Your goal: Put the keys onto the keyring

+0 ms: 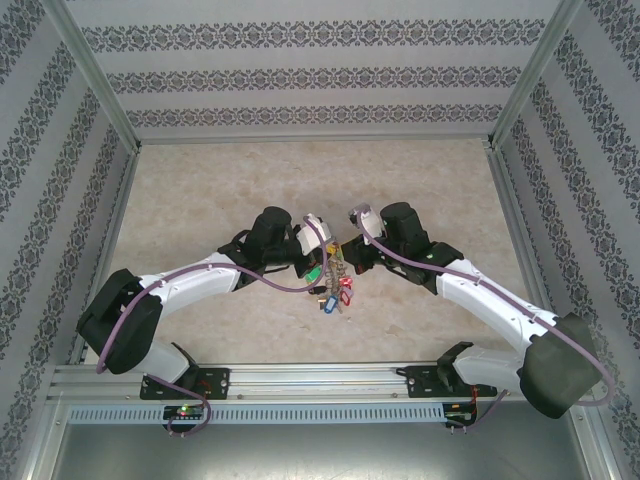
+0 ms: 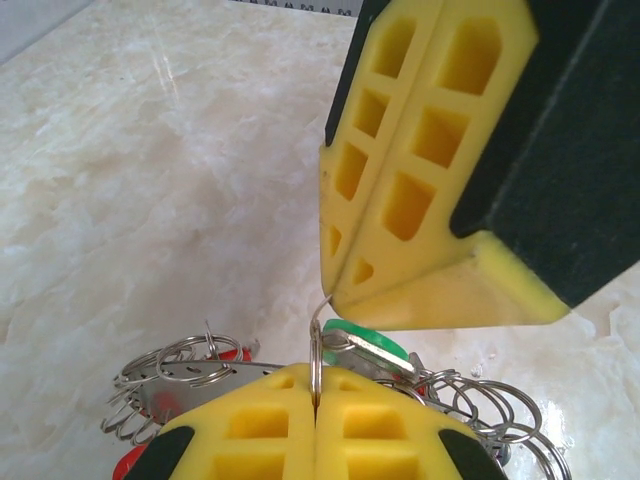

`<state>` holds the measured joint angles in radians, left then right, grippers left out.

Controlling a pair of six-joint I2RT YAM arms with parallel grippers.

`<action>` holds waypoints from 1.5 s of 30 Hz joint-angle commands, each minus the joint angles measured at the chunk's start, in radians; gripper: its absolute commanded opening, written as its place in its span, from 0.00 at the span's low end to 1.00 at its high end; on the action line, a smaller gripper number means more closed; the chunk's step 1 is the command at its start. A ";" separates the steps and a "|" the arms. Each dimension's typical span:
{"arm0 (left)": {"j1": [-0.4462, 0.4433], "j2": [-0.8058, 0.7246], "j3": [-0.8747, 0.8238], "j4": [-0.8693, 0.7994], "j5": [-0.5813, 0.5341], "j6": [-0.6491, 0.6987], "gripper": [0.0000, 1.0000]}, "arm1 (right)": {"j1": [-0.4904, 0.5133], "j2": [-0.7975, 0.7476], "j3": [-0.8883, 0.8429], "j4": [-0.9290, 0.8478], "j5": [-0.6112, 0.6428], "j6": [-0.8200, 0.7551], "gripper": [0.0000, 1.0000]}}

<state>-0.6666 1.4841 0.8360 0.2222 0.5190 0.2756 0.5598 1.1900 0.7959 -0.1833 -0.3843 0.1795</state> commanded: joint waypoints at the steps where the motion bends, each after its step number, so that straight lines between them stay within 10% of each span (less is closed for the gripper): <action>1: -0.006 -0.002 0.004 0.081 0.019 -0.021 0.00 | -0.009 -0.020 0.003 0.008 0.004 -0.013 0.00; 45: -0.005 -0.016 0.015 0.049 0.017 0.027 0.00 | -0.003 -0.004 0.068 0.007 -0.101 -0.029 0.00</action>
<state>-0.6678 1.4837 0.8249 0.2691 0.5304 0.2840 0.5415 1.1793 0.8242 -0.1913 -0.4530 0.1577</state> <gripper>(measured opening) 0.042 0.059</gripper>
